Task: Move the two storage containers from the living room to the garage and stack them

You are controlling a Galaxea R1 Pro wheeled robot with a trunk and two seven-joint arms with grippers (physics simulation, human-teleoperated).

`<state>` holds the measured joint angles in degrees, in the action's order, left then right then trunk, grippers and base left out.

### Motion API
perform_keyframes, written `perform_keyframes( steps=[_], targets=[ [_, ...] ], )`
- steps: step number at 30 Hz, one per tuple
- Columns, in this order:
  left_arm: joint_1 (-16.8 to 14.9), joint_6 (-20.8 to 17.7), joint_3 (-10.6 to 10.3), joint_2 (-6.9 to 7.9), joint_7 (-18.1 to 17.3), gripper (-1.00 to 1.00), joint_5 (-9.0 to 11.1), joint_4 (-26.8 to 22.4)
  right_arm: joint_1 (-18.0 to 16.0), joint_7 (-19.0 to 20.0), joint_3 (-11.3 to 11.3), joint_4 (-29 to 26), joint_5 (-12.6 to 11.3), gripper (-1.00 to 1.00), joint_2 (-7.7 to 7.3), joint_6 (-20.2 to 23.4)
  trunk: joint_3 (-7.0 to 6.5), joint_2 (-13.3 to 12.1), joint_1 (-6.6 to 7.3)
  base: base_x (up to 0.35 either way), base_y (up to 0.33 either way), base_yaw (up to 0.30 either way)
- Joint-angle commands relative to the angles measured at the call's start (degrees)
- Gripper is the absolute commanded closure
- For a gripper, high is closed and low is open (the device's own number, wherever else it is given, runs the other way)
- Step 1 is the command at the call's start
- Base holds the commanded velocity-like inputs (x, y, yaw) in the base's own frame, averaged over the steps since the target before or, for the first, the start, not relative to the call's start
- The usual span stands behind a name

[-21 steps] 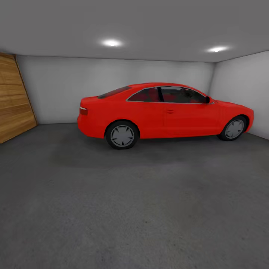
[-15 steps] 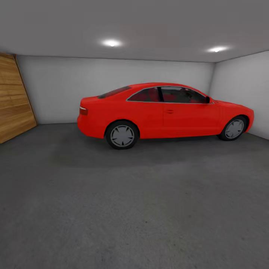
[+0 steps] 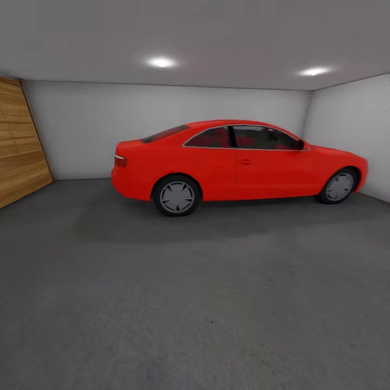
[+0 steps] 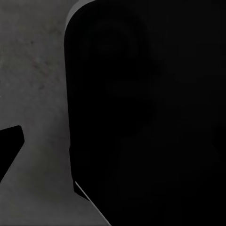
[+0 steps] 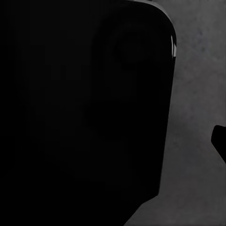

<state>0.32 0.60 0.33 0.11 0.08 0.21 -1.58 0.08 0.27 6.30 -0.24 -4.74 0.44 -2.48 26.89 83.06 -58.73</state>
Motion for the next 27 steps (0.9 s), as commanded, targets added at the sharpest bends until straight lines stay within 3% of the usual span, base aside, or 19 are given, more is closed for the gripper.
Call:
perform_keyframes(
  steps=[1, 14, 15, 27],
  targets=[
    [0.0, 0.1, 0.0, 0.01, 0.0, -1.0, 0.0, -0.1, 0.0, 0.0, 0.8, 0.0, -0.7, -1.0, 0.0, -0.2, 0.03, 0.0, 0.0, 0.0, 0.0, -0.119],
    [0.0, 0.0, 0.1, -0.02, 0.0, -1.0, 0.0, -0.1, 0.0, 0.0, 5.0, 0.0, -0.8, -1.0, 0.0, -0.2, 0.03, 0.0, 0.0, 0.0, 0.0, -0.052],
    [0.0, 0.1, 0.0, -0.02, 0.0, -1.0, 0.1, -0.1, 0.0, 0.0, 18.4, 0.0, -0.8, -1.0, 0.0, -0.2, 0.03, 0.0, 0.0, 0.0, 0.0, -0.104],
    [0.0, 0.0, 0.0, 0.05, 0.0, -1.0, 0.0, -0.1, 0.0, 0.0, 18.4, 0.0, -0.8, -1.0, 0.0, -0.2, 0.03, 0.0, 0.0, 0.0, 0.0, -0.217]
  ],
)
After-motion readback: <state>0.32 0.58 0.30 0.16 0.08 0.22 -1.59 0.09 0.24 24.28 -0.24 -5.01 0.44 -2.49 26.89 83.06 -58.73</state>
